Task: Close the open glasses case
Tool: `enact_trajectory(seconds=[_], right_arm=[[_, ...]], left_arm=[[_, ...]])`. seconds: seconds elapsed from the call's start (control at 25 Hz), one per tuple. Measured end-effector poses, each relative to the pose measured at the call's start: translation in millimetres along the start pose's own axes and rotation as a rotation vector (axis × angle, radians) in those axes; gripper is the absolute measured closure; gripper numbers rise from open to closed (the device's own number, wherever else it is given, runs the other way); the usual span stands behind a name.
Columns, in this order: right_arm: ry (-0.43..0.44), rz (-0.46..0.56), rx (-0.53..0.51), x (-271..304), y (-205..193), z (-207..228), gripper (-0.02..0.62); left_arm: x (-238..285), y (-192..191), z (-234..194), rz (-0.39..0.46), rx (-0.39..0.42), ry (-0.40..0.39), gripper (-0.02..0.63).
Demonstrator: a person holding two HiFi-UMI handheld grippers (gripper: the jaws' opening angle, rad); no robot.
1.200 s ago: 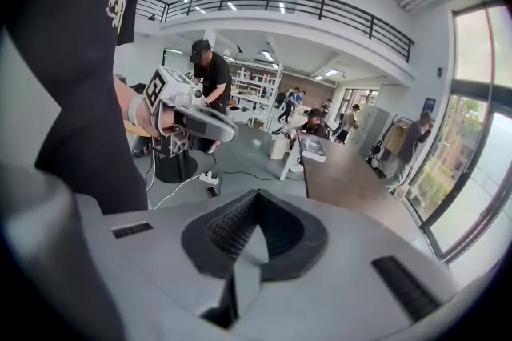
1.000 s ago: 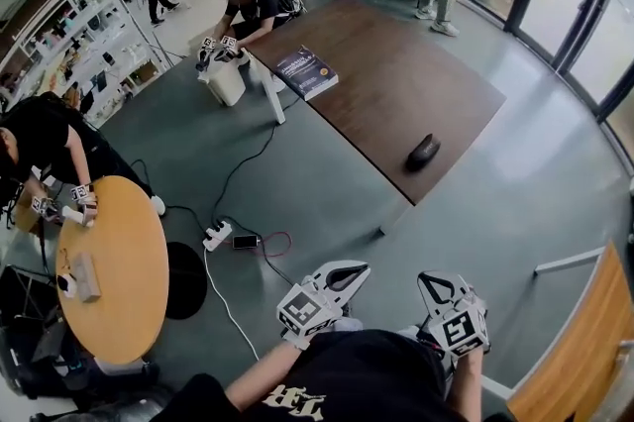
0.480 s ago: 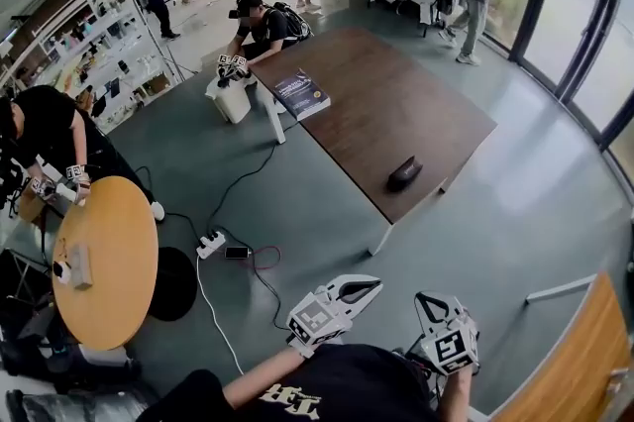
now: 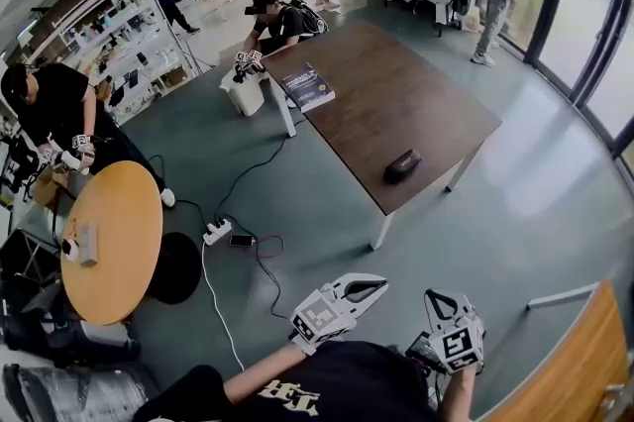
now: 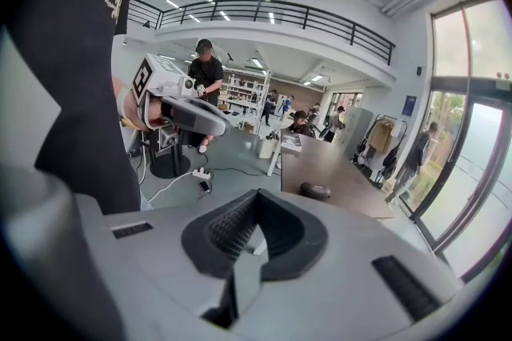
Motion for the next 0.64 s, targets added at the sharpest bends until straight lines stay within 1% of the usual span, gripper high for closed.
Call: enact_trajectory(seconds=[0.16,0.36,0.64], right_arm=[[0.003,-0.001,-0.011,-3.7,-8.1,-0.3,0.609],[0.004,0.004,-0.027,-6.0,-6.0,-3.8,0.609],[0.015,-0.001,-0.04,-6.0,-10.3,-9.1,0.609]], left_arm=[[4.2,-7.6,10.5,-0.005,-0.016,0.007,0.602],[3.4,-7.4,11.9,0.002,-0.035,0.03,0.603],[5.9,-11.9,10.6,-0.014,-0.026,0.029,0.602]])
Point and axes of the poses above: the fingertips, and each gripper's own axes: x forward along the fingers, z to its right, y out of its top, the point moved 4 cm from there along -x, backward along the fingers, and after that the axes turned 2 degrees about -x, right-handed, at the moved point
